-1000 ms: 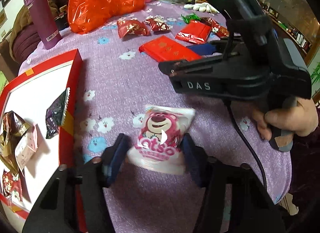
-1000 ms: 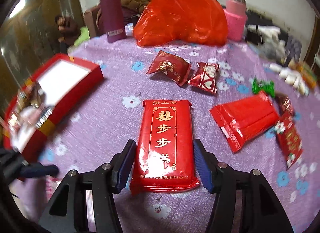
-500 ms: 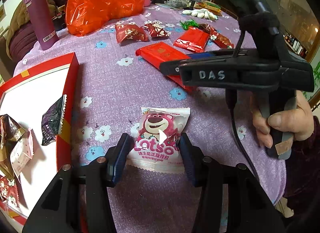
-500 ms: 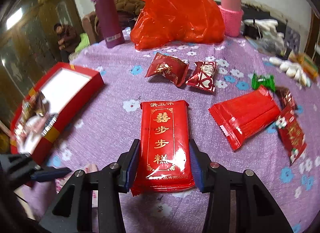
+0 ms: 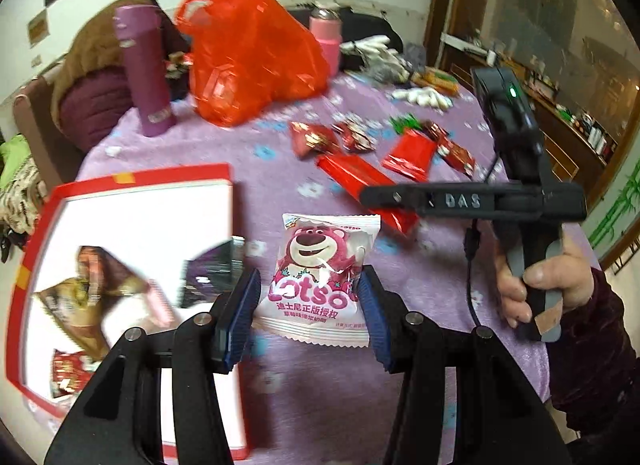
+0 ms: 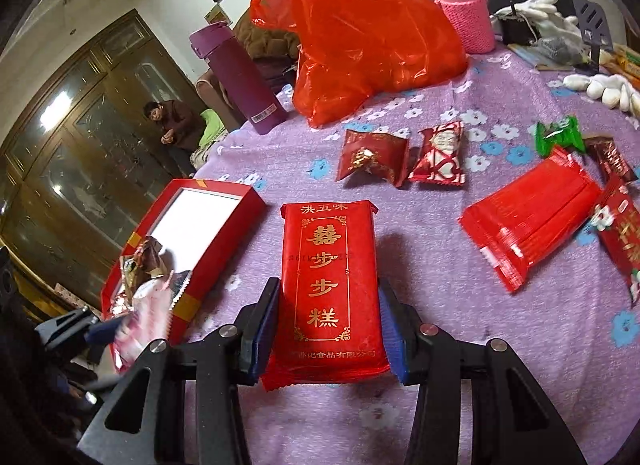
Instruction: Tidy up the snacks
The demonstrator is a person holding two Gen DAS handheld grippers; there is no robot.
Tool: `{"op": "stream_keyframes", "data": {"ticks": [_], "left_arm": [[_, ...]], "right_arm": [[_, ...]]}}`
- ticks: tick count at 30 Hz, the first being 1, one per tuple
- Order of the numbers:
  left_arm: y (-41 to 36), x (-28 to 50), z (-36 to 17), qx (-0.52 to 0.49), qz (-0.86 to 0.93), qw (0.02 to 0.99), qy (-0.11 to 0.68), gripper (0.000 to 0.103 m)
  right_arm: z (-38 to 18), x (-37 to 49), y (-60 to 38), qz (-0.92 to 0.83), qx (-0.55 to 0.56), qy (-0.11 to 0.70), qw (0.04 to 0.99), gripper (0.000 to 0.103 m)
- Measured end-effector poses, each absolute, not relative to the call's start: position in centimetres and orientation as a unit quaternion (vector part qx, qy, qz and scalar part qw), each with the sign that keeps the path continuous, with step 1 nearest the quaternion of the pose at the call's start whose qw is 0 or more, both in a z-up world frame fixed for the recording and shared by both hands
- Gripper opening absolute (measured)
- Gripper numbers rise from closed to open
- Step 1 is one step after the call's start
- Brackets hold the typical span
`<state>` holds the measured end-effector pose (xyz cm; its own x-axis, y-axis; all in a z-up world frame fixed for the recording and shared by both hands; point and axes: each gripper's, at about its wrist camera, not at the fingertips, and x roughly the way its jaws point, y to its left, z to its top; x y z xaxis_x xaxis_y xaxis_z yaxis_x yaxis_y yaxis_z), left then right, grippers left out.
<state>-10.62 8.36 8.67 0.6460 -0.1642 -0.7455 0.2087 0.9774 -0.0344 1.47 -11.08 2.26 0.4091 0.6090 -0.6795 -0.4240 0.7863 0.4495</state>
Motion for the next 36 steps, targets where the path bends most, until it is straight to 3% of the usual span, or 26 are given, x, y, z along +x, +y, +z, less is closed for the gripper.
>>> {"op": "stream_keyframes", "data": {"ticks": [16,30,36], "left_arm": [[23.4,-12.3,7.6,-0.036,0.081,0.91,0.406,0.049],[26.0,-9.3,4.9,-0.028,0.101,0.892,0.439,0.05],[25.9,-6.5,5.1,-0.006,0.129,0.886,0.445,0.051]], "right_arm": [[4.8,-2.3,4.1,0.424,0.061,0.445,0.787,0.046],[2.4,-0.6,11.6,0.363,-0.043,0.467,0.805,0.047],[2.5,1.9,11.8,0.347,-0.028,0.467,0.813,0.049]]}}
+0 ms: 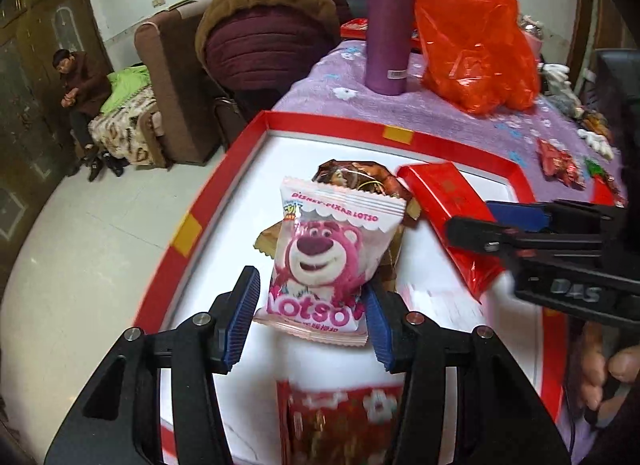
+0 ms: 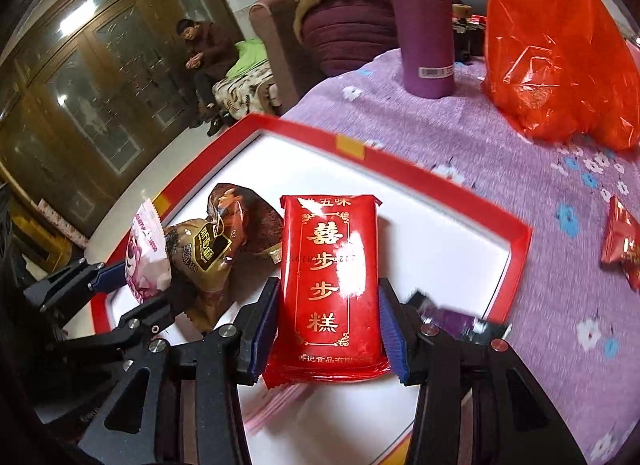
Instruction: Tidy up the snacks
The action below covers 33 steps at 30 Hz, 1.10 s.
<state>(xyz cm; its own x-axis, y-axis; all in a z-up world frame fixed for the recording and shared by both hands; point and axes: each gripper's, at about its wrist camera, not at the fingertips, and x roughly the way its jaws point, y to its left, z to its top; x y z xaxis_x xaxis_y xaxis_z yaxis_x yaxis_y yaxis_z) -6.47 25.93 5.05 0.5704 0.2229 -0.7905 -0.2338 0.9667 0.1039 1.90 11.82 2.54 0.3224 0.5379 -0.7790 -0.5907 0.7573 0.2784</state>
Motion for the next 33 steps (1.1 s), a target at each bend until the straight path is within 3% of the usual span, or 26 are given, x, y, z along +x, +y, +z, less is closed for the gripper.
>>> {"op": "stream_keyframes", "data": {"ticks": [3,9,18,24,28,33], "left_arm": [[25.9,-6.0,5.4,-0.003,0.161,0.878,0.451,0.058],[24.3,-8.1,7.2,0.029,0.191,0.896,0.4,0.069],[17.4,-8.5,9.2,0.092,0.111,0.913,0.383,0.076],[10.2,-6.3,8.7,0.123,0.007,0.902,0.414,0.077],[4.8,-4.2,8.5,0.167,-0.048,0.893,0.416,0.077],[-0.2,-2.3,7.8,0.181,-0.082,0.88,0.431,0.077]], "right_arm": [[3.9,2.5,9.3,0.357,0.014,0.449,0.819,0.05],[7.3,3.3,1.3,0.326,0.069,0.385,0.861,0.07],[7.3,5.9,-17.0,0.189,0.162,0.372,0.895,0.07],[6.1,6.3,-26.5,0.151,0.211,0.363,0.895,0.075],[4.0,7.5,-29.7,0.148,0.249,0.386,0.876,0.075],[3.0,8.0,-29.0,0.14,0.212,0.407,0.877,0.075]]}}
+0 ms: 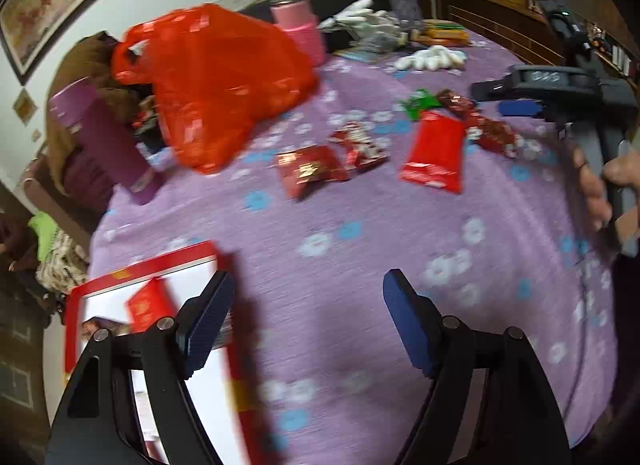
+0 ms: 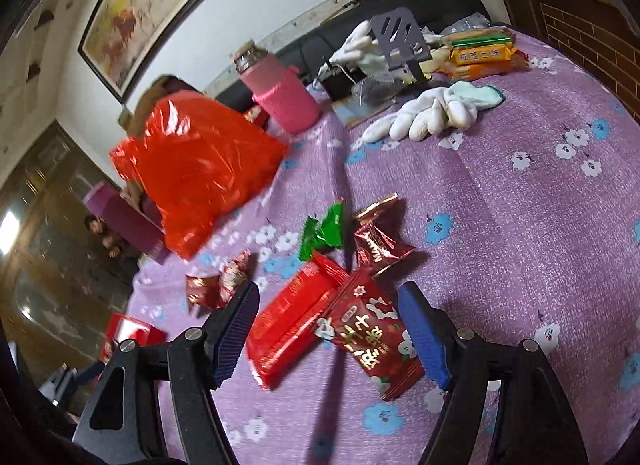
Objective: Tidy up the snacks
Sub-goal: 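Grasp a red printed snack packet with the right tool, then grasp the long red wafer packet with the left tool while the right tool holds its packet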
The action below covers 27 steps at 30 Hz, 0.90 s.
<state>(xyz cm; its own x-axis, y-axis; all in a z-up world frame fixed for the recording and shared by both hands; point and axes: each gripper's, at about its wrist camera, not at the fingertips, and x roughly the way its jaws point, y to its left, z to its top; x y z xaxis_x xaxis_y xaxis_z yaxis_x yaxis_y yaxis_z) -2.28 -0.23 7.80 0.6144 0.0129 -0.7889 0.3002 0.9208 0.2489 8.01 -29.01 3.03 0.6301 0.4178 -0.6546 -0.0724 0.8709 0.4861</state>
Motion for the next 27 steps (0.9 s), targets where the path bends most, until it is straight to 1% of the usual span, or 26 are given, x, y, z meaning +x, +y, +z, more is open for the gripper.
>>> {"op": "stream_keyframes", "data": {"ticks": [3,6,8,9,10,11,12,16,18,23,27], "left_arm": [[-2.2,-2.9,7.6,0.178,-0.11,0.875,0.436,0.077],[-3.5,-3.7,7.6,0.192,-0.112,0.869,0.442,0.077],[-4.0,-4.1,7.9,0.194,-0.106,0.867,0.446,0.077],[-4.1,-4.5,8.3,0.192,-0.104,0.867,0.447,0.077],[-4.2,-4.9,8.8,0.188,-0.103,0.868,0.448,0.077],[-4.4,-5.4,9.4,0.183,-0.104,0.869,0.447,0.077],[-4.6,-6.0,10.1,0.181,-0.105,0.871,0.443,0.077],[-5.8,-8.6,12.5,0.198,-0.11,0.88,0.417,0.077],[-6.4,-9.8,13.4,0.204,-0.115,0.883,0.407,0.077],[-7.1,-12.3,14.5,0.193,-0.132,0.886,0.4,0.077],[-7.4,-13.5,14.4,0.187,-0.142,0.883,0.407,0.077]], "right_arm": [[2.8,8.2,-28.5,0.141,0.2,0.414,0.877,0.075],[2.2,8.5,-27.2,0.122,0.156,0.435,0.878,0.075],[1.4,8.8,-26.4,0.117,0.134,0.451,0.875,0.072],[0.8,8.9,-25.8,0.107,0.115,0.463,0.872,0.068],[0.6,8.8,-25.2,0.094,0.091,0.464,0.876,0.061],[0.6,8.6,-24.7,0.084,0.069,0.459,0.882,0.057],[0.4,8.4,-24.0,0.066,0.039,0.46,0.884,0.051],[0.3,7.6,-21.8,0.023,-0.015,0.458,0.888,0.043],[0.3,6.7,-21.5,0.022,-0.012,0.463,0.886,0.038],[0.3,3.6,-22.0,0.026,-0.004,0.469,0.883,0.037],[0.6,1.4,-23.3,0.045,0.035,0.481,0.875,0.037]]}}
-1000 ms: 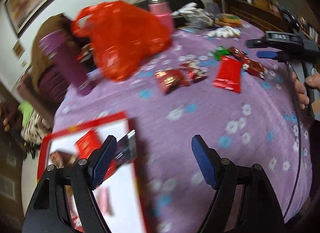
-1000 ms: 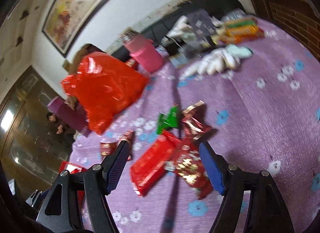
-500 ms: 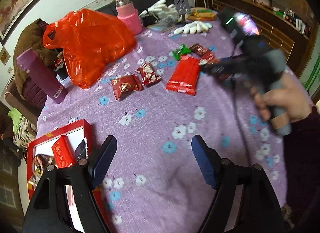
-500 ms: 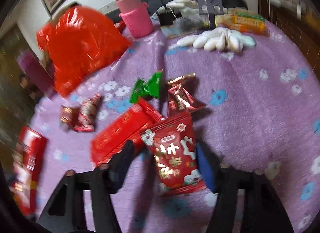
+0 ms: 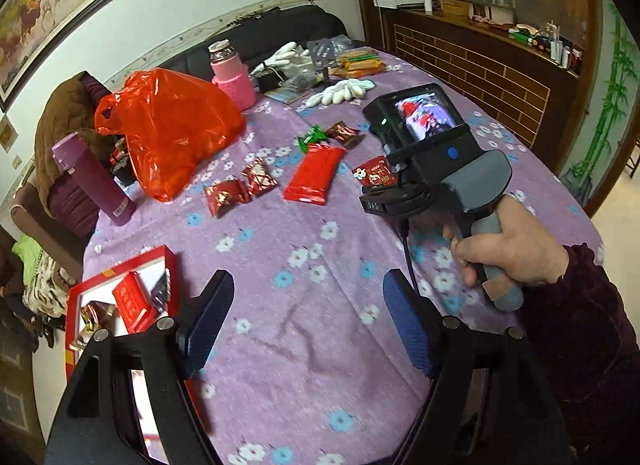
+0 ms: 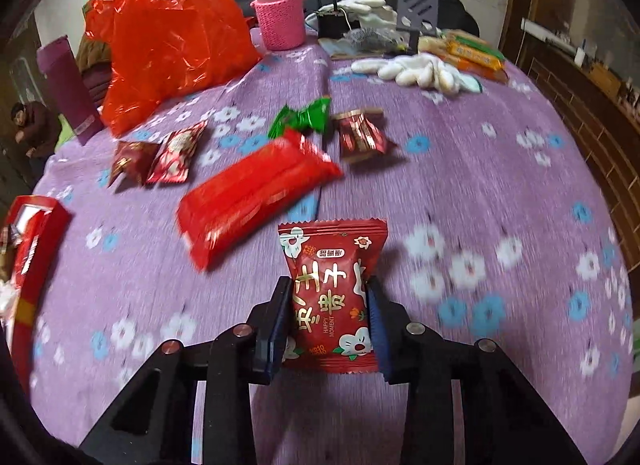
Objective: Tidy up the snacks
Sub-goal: 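Grasp the long red wafer packet with the left tool while the right tool holds its packet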
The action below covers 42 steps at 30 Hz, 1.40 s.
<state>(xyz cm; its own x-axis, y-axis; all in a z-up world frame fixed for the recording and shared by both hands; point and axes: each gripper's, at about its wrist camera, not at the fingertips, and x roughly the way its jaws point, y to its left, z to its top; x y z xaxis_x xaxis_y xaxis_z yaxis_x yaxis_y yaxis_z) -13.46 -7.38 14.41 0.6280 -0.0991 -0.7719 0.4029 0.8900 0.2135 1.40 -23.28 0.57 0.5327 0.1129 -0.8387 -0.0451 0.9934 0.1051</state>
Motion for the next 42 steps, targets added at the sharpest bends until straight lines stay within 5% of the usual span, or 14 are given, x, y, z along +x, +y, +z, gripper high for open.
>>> {"op": "stream_keyframes", "data": {"ticks": [9,22,42], "left_arm": [[-7.6,-12.3,13.6,0.195,-0.142,0.872,0.425,0.077],[-6.4,-3.6,12.9,0.211,-0.118,0.874,0.422,0.077],[-4.4,6.4,5.0,0.116,-0.115,0.882,0.443,0.077]], "right_arm": [[0.8,0.4,-28.5,0.12,0.212,0.495,0.834,0.036],[2.2,5.6,-34.2,0.167,0.437,0.354,0.809,0.036],[-0.9,8.2,-33.9,0.189,0.444,0.385,0.787,0.036]]}}
